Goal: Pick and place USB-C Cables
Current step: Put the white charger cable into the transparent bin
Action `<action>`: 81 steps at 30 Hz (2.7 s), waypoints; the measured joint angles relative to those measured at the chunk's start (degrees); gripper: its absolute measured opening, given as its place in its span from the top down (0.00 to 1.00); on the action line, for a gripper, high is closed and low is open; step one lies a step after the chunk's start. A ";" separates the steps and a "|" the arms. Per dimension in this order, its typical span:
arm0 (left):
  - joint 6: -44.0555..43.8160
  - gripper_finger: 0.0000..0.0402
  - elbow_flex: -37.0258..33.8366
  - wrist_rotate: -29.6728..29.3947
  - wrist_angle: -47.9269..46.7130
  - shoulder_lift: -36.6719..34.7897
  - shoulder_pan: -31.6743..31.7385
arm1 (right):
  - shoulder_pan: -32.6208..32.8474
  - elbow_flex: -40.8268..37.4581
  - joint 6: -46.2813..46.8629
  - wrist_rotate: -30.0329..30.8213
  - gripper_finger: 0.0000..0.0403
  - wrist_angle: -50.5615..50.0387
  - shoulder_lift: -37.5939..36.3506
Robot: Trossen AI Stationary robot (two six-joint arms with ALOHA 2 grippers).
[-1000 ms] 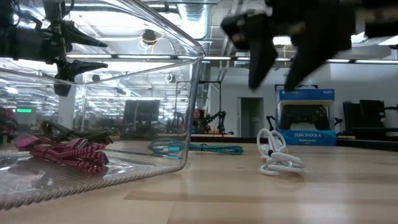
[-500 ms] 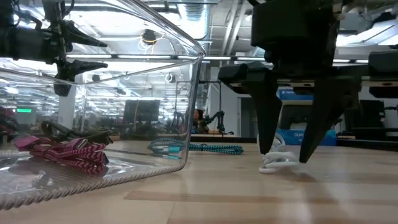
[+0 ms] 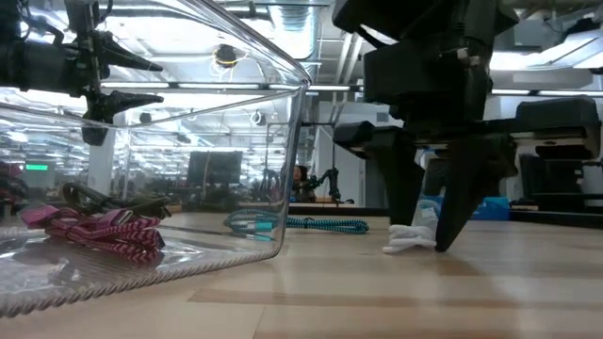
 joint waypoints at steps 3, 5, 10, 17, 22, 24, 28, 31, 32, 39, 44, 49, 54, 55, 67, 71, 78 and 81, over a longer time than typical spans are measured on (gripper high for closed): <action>0.00 0.54 0.00 -0.02 0.00 0.00 0.00 | 0.03 -0.08 0.32 0.16 0.62 0.92 0.04; -0.02 0.54 0.00 -0.02 0.00 0.00 0.00 | 0.08 -0.10 0.55 0.92 0.66 1.00 0.04; -0.20 0.54 0.00 -0.03 0.00 0.00 0.00 | 0.12 -0.12 5.19 1.64 0.78 1.30 0.08; -0.24 0.54 0.00 -0.91 0.02 0.00 0.00 | 0.17 0.40 15.59 1.97 0.93 3.15 0.21; -0.28 0.54 0.00 -0.92 0.02 0.00 0.01 | 0.52 1.00 18.26 2.05 0.97 2.26 -0.57; -0.29 0.54 0.00 -0.92 0.02 0.00 0.00 | 0.52 1.45 19.27 1.96 0.97 2.27 -1.75; -0.39 0.54 0.00 -0.92 0.02 0.00 0.02 | 0.46 1.55 20.87 2.25 0.97 2.01 -6.69; -0.61 0.54 0.00 -0.94 0.02 -0.01 0.00 | 0.43 1.54 21.13 4.15 0.98 0.90 -11.73; -0.61 0.54 0.00 -0.94 0.02 0.00 0.01 | 0.43 1.54 21.19 4.93 0.98 0.72 -13.78; -1.17 0.54 0.00 -0.94 0.02 -0.01 0.01 | 0.47 1.54 24.06 12.82 0.97 -0.54 -28.78; -1.22 0.54 0.00 -0.72 0.04 -0.02 0.00 | 2.39 1.60 26.12 18.99 0.98 -3.59 -40.39; -1.22 0.54 0.00 -0.73 0.04 -0.01 0.00 | 6.05 1.49 31.40 28.84 0.97 -9.33 -50.70; -1.22 0.54 0.00 -1.40 0.04 -0.02 0.02 | 11.34 -3.32 35.38 36.81 0.98 -7.26 -57.36; -1.22 0.54 0.00 -1.40 0.04 -0.02 0.02 | 12.45 -5.21 35.89 38.05 0.98 -6.12 -58.25; -1.22 0.54 0.00 -1.50 0.06 -0.02 0.01 | 20.43 -31.44 39.19 48.50 0.97 28.83 -59.00; -1.22 0.54 0.00 -1.58 0.07 -0.02 0.00 | 20.39 -38.26 38.89 48.10 0.97 45.95 -53.19; -1.95 0.54 0.00 -1.64 0.07 -0.01 0.00 | 20.41 -42.59 39.00 47.86 0.97 73.05 -36.87; -1.89 0.54 0.00 -1.64 0.07 -0.01 0.02 | 19.67 -42.55 38.84 45.10 0.97 85.14 -28.93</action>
